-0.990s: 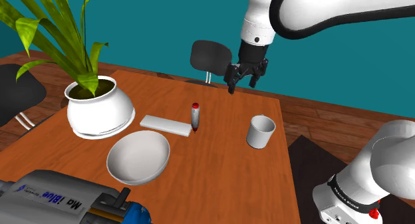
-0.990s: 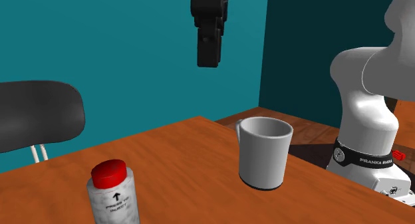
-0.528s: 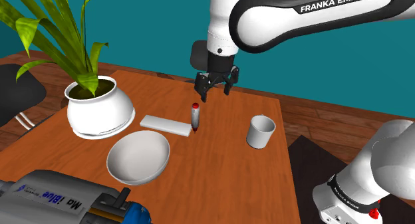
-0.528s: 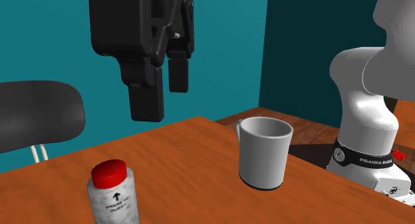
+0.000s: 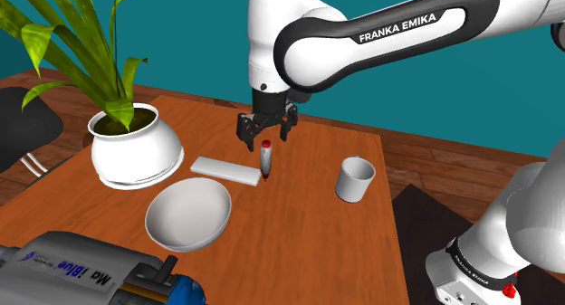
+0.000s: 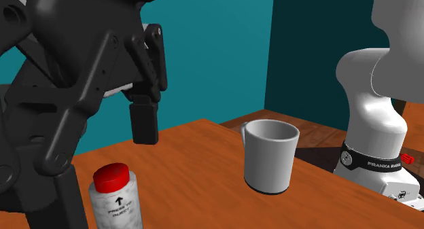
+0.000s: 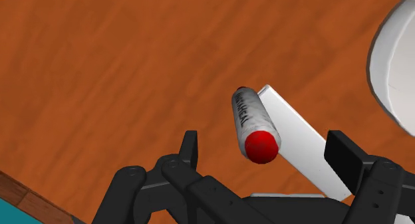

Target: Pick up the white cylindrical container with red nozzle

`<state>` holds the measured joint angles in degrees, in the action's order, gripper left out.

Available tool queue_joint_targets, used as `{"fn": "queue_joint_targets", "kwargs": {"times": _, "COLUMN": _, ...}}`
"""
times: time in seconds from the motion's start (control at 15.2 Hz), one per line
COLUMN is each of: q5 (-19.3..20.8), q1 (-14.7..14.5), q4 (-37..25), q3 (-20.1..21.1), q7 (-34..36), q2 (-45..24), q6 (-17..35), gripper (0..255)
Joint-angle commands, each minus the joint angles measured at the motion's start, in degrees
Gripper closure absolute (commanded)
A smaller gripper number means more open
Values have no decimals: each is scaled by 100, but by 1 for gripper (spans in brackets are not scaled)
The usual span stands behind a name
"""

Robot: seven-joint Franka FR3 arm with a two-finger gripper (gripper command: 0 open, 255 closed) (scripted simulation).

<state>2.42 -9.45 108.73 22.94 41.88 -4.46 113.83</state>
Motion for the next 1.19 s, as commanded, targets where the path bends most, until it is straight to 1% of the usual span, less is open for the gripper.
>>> {"fn": "queue_joint_targets", "kwargs": {"times": 0.0, "q5": 27, "q1": -7, "q4": 82, "q3": 2, "q7": 25, "q2": -54, "q6": 134, "gripper": 0}}
{"fn": "queue_joint_targets", "kwargs": {"times": 0.2, "q5": 69, "q1": -14, "q4": 266, "q3": -1, "q7": 56, "q2": -137, "q6": 394, "gripper": 0}}
{"fn": "queue_joint_targets", "kwargs": {"times": 0.33, "q5": 69, "q1": -14, "q4": 266, "q3": -1, "q7": 55, "q2": -137, "q6": 394, "gripper": 0}}
{"fn": "queue_joint_targets", "kwargs": {"times": 0.4, "q5": 67, "q1": -16, "q4": 264, "q3": 1, "q7": 59, "q2": -132, "q6": 386, "gripper": 255}}
{"fn": "queue_joint_targets", "kwargs": {"times": 0.99, "q5": 69, "q1": -14, "q4": 266, "q3": -1, "q7": 56, "q2": -137, "q6": 394, "gripper": 255}}
{"fn": "queue_joint_targets", "kwargs": {"times": 1.12, "q5": 43, "q1": -10, "q4": 167, "q3": 1, "q7": 37, "q2": -87, "q6": 249, "gripper": 255}}
